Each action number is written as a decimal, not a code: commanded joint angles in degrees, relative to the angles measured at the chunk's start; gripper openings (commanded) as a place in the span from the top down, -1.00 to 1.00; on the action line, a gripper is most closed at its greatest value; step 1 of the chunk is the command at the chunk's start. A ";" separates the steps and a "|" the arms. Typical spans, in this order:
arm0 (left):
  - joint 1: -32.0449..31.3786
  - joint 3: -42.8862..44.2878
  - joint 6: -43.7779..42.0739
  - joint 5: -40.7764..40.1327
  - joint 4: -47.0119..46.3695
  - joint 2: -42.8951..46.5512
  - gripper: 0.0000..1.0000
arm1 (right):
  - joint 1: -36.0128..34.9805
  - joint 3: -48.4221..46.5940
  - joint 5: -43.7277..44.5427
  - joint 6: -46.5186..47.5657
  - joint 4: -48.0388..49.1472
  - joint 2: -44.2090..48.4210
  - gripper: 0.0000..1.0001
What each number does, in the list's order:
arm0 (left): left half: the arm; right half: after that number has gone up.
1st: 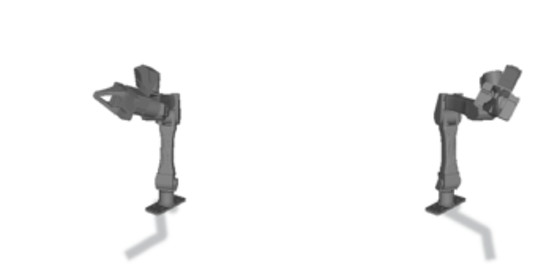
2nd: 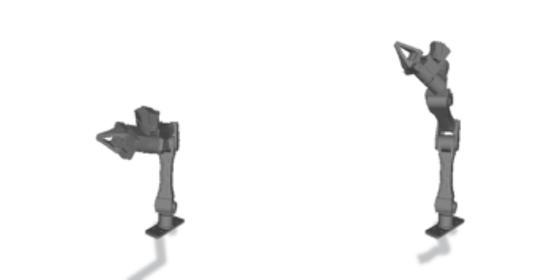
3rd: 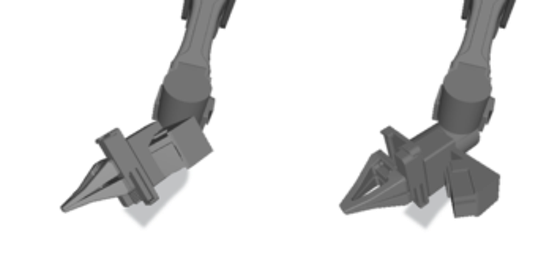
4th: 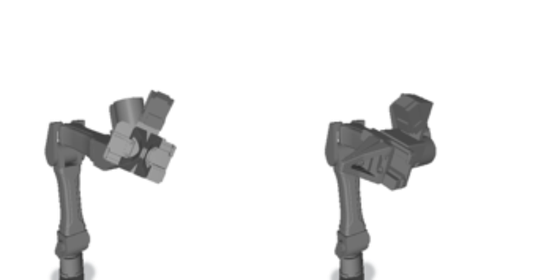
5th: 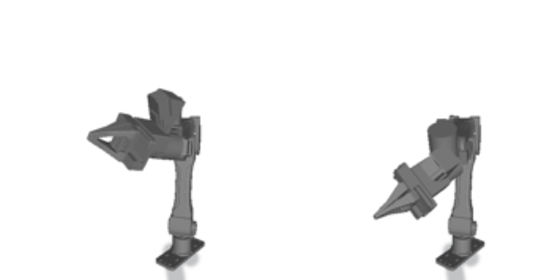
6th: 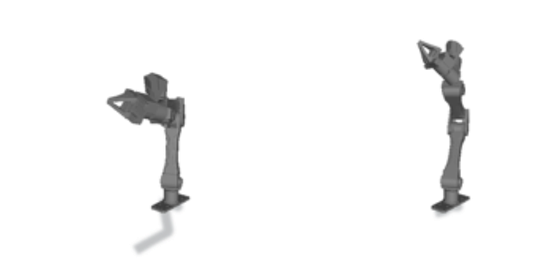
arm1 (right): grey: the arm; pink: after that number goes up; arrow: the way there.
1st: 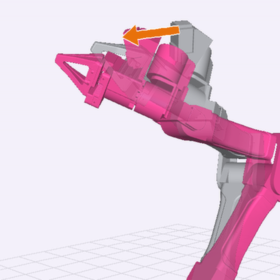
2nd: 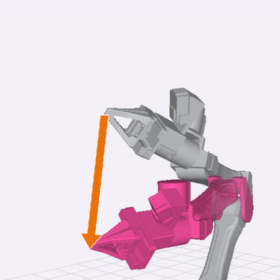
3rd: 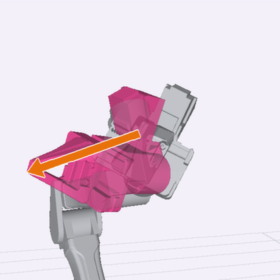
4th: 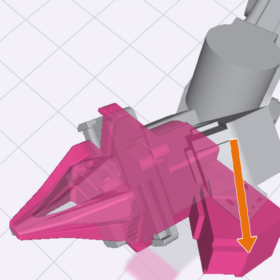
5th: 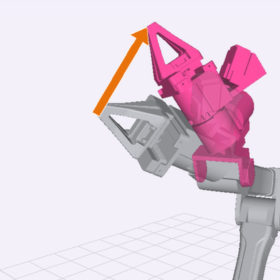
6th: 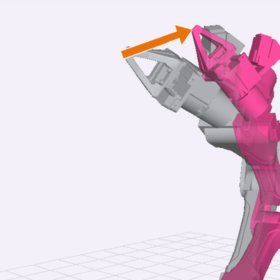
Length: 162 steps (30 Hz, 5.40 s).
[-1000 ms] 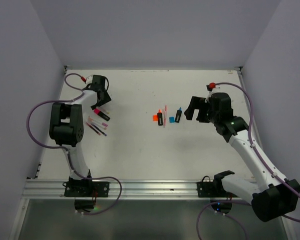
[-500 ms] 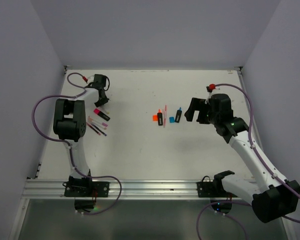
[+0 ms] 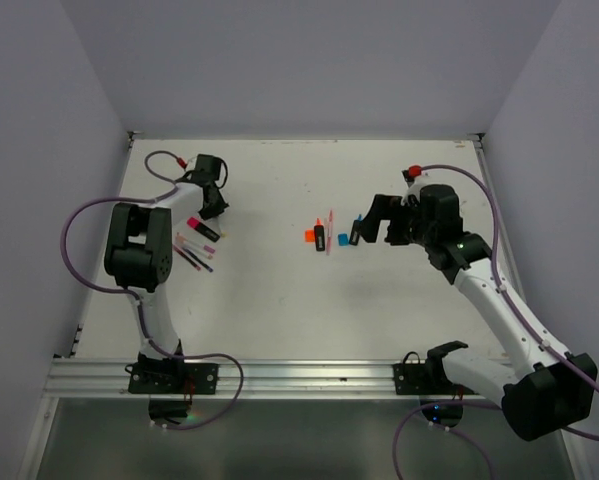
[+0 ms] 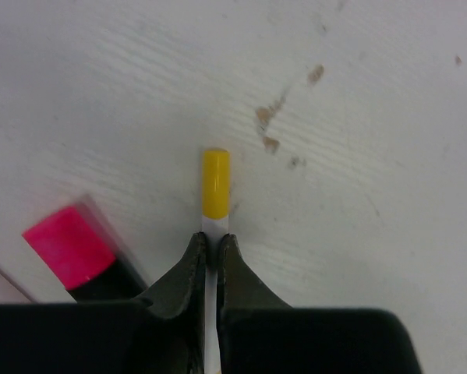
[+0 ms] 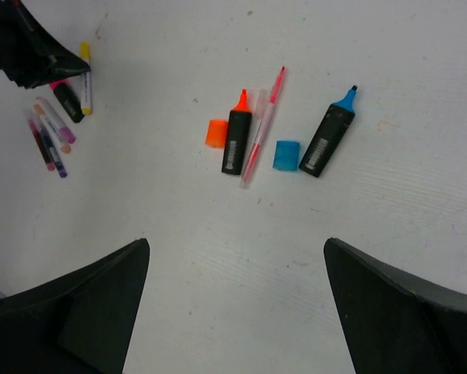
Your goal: Open the pen caps
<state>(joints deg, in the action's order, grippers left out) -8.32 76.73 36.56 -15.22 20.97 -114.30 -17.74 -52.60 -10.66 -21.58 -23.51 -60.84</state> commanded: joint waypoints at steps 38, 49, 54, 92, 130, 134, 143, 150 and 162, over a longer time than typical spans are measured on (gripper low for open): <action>-28.86 -25.75 14.95 13.20 -29.85 45.83 1.00 | -22.69 -8.14 -7.45 -8.30 30.71 -21.08 -0.26; -27.99 -25.58 8.54 14.96 -27.92 48.38 -0.30 | -22.78 -5.77 -5.34 -4.35 25.89 -18.00 1.00; -22.37 -25.67 7.57 24.24 -28.26 48.65 -0.60 | -22.78 -3.74 -4.29 -2.15 23.68 -15.28 1.00; -21.13 -24.61 9.67 41.77 -40.66 40.30 0.29 | -23.92 -4.53 -10.97 2.16 21.75 -14.75 1.00; -14.71 -20.12 13.98 6.81 -44.95 45.57 1.00 | -23.92 13.74 -8.24 7.70 18.67 -6.84 1.00; -14.71 -21.53 14.16 0.82 -48.74 46.53 1.00 | -23.92 14.54 -9.64 8.22 18.41 -6.84 1.00; -14.36 -15.48 4.50 8.61 -39.89 40.32 1.00 | -24.01 14.98 -7.46 6.21 17.71 -5.96 1.00; -14.36 -9.76 -2.63 22.50 -22.04 30.20 0.92 | -23.84 14.02 -1.13 1.72 17.44 -6.48 1.00; -16.12 -5.28 -3.51 32.80 -9.90 9.37 0.73 | -23.84 12.87 4.94 -1.53 16.83 -6.92 1.00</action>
<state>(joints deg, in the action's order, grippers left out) -23.70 67.77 34.63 13.69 8.36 -102.94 -41.52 -37.39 -8.86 -21.63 -6.50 -68.23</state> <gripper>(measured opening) 0.187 0.181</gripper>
